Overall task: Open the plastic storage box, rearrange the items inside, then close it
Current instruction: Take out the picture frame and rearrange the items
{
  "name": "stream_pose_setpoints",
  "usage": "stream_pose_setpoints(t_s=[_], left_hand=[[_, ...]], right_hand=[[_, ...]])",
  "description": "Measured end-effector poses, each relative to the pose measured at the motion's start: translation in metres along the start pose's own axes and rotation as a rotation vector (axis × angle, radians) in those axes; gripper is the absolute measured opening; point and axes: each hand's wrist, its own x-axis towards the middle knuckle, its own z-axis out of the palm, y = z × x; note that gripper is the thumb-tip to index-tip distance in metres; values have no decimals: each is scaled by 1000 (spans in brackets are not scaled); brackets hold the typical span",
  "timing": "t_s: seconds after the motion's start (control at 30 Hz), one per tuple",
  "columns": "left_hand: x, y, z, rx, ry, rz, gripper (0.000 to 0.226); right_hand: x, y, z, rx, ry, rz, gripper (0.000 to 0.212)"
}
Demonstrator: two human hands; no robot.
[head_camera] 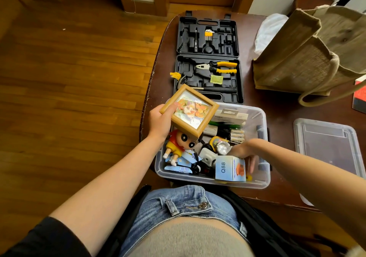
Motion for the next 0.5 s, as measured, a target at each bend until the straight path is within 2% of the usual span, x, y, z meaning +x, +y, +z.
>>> stream_pose_setpoints(t_s=[0.23, 0.37, 0.5], left_hand=[[-1, 0, 0, -9, -11, 1, 12], [-1, 0, -1, -11, -12, 5, 12], [-2, 0, -1, -25, -15, -2, 10]], right_hand=[[-4, 5, 5, 225, -121, -92, 43], [-6, 6, 9, 269, -197, -120, 56], [-6, 6, 11, 299, -158, -123, 43]])
